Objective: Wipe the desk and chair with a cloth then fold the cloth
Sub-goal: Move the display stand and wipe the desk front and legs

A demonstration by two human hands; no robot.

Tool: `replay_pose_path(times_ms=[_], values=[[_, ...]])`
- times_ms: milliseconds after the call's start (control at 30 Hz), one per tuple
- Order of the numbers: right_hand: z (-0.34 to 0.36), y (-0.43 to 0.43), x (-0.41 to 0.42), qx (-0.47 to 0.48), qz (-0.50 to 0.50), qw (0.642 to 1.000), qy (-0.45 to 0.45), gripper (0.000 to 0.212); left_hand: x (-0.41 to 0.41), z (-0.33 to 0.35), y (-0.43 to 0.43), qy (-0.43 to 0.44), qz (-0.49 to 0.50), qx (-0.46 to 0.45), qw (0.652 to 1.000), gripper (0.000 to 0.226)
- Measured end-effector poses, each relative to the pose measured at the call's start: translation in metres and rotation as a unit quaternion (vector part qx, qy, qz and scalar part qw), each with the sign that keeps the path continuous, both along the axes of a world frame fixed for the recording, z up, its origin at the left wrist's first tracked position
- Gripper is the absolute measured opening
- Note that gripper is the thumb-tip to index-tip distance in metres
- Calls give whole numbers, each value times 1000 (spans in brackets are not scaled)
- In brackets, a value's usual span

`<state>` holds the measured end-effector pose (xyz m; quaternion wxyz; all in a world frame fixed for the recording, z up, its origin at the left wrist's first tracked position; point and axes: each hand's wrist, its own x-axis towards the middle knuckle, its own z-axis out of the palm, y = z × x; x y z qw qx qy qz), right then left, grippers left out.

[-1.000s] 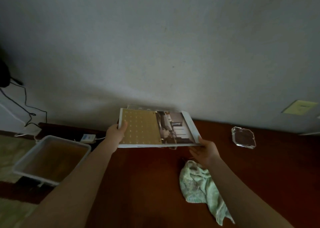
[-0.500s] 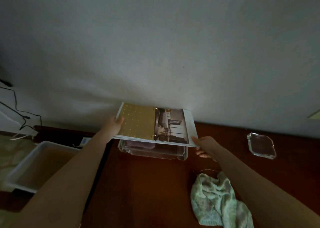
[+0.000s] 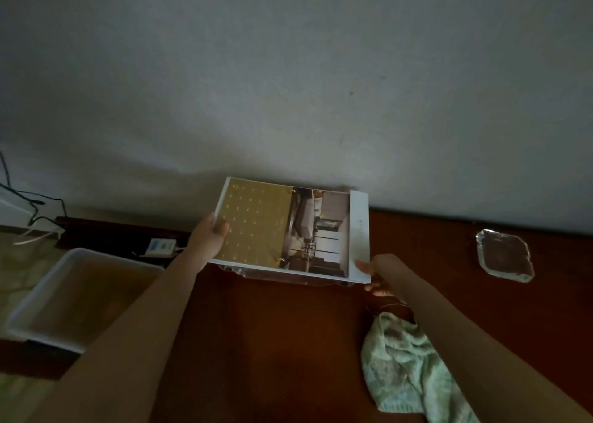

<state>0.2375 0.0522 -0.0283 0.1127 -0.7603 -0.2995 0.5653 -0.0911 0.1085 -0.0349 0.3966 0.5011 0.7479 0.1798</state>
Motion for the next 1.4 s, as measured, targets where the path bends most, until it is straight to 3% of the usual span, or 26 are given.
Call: replay_pose_path(times_ms=[100, 167, 333, 767, 867, 967, 1133, 1400], values=[[2, -3, 3, 16, 9, 1000, -6, 44, 7, -1, -2, 62, 8, 9, 998, 37], [4, -11, 9, 31, 12, 999, 13, 42, 18, 1, -7, 151, 41, 29, 987, 42], [6, -37, 35, 46, -49, 996, 54, 41, 63, 12, -28, 261, 41, 151, 952, 44], [34, -86, 184, 144, -287, 947, 33, 20, 245, 23, -43, 123, -181, 273, 937, 25], [38, -89, 216, 172, -332, 927, 12, 13, 288, 25, -45, 40, -194, 217, 956, 26], [35, -84, 243, 210, -354, 911, -5, 13, 332, 23, -45, -30, -182, 106, 977, 29], [16, -62, 287, 223, -333, 915, -53, 16, 406, 5, -39, -119, -132, -44, 983, 32], [-26, -23, 321, 192, -253, 946, -68, 49, 481, -33, -27, -194, -44, -105, 974, 28]])
